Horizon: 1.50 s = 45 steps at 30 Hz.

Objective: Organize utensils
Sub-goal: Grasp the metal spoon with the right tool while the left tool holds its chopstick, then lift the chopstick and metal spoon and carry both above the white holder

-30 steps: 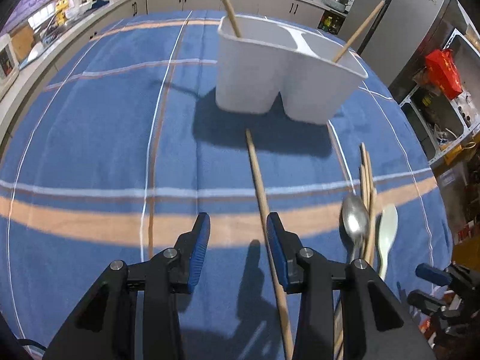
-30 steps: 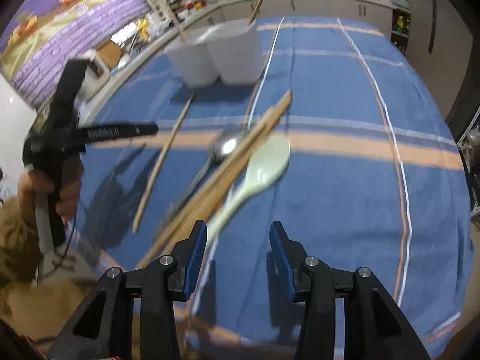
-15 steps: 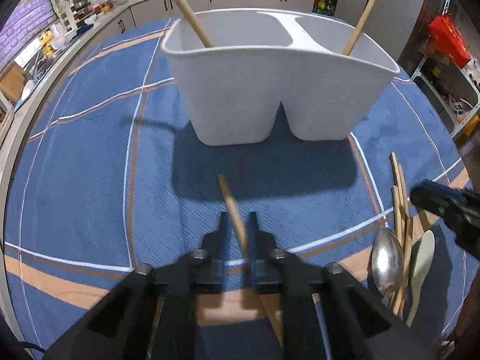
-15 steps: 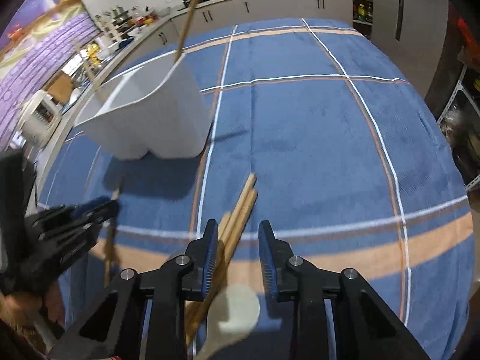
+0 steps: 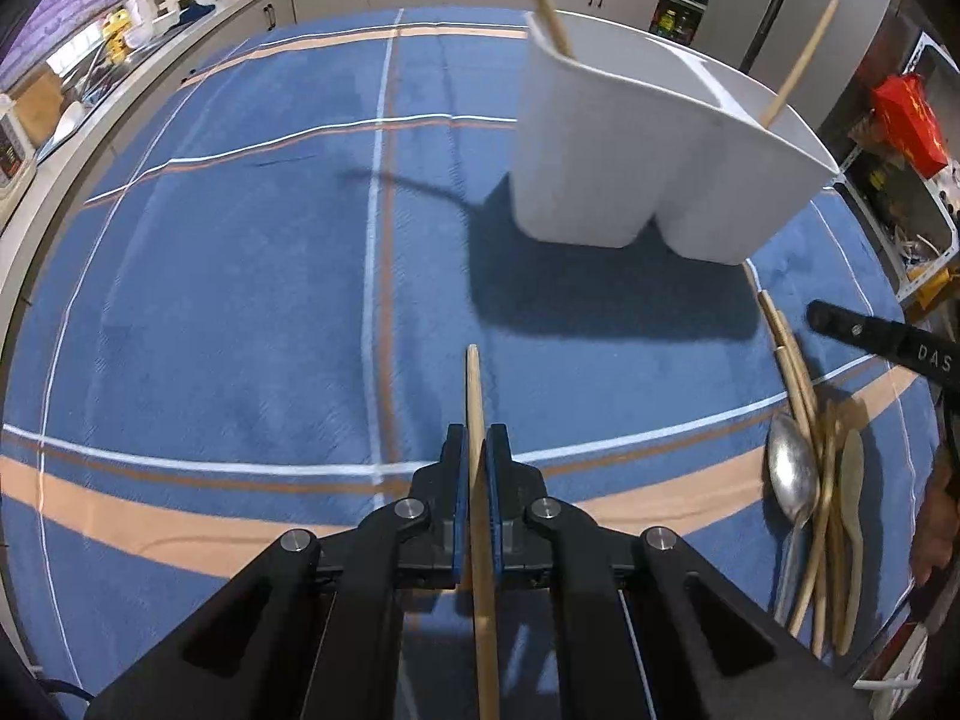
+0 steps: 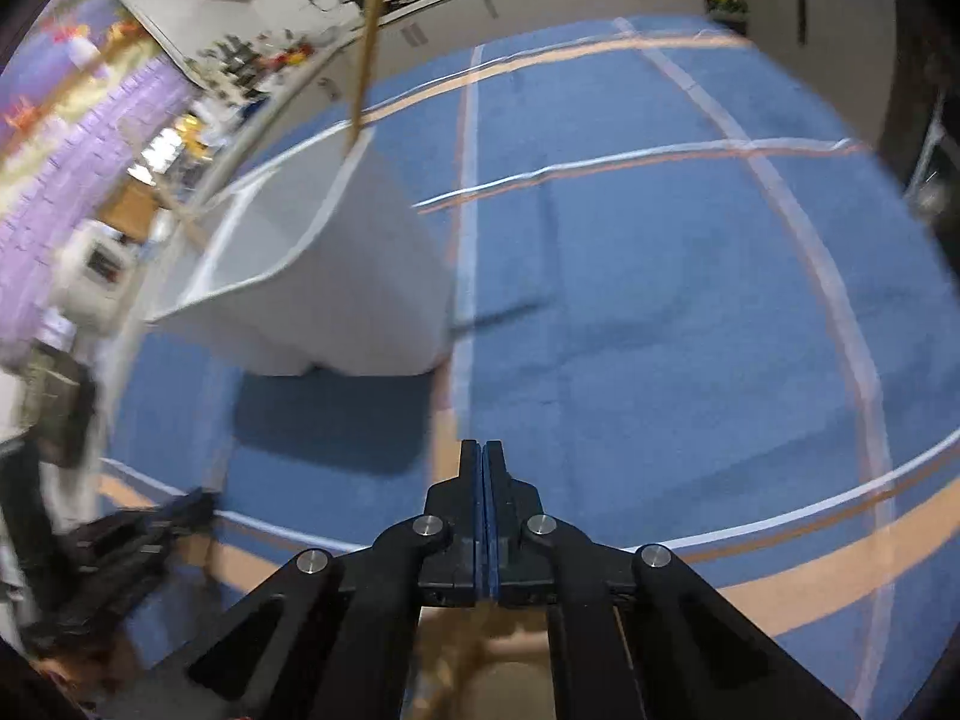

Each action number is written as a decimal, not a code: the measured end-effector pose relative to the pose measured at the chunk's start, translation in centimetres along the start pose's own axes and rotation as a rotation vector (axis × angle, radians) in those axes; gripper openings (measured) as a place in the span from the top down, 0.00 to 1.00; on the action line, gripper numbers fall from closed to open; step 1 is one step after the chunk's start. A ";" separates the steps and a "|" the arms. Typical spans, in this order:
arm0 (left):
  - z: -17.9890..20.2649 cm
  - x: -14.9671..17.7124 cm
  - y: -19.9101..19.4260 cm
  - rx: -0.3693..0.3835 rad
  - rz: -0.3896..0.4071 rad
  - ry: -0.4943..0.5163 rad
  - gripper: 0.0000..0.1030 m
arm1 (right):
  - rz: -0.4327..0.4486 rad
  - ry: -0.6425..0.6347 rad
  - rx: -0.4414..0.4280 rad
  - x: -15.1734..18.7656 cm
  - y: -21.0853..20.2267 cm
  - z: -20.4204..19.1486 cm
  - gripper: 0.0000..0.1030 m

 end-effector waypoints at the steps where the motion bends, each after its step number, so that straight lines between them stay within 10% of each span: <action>1: -0.2 0.1 0.1 -0.006 0.001 0.002 0.95 | 0.015 -0.011 0.028 -0.1 -0.3 0.3 0.99; 4: -0.7 0.2 0.1 -0.009 0.006 0.007 0.94 | 0.015 -0.031 0.021 -0.2 -1.6 0.5 0.89; 6: -1.0 0.5 0.0 -0.010 0.009 0.011 0.94 | -0.010 -0.061 0.015 0.5 -2.2 0.2 0.66; 17: 0.6 0.7 -0.3 -0.052 0.026 0.047 0.94 | -0.206 -0.172 -0.107 10.9 -4.4 -3.4 0.72; 31: 0.5 0.1 -0.2 0.013 0.033 0.006 0.94 | -0.115 -0.287 0.157 10.8 0.0 -6.7 0.83; 33: 0.3 0.1 -0.1 0.017 0.045 0.006 0.95 | -0.096 -0.298 0.135 11.0 0.2 -7.1 0.96; 45: -1.2 1.3 -5.7 0.126 0.177 -0.127 0.95 | -0.033 -0.115 -0.162 9.9 -3.9 -5.5 0.96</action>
Point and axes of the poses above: each gripper's, at about its wrist camera, not at the fingertips, and y roughly the way its jaws point, z to its right, x to its underside, the point moved 6 cm from there along y, roughly the way its jaws point, and after that the axes turned 11 degrees about y, right-handed, at the moved point
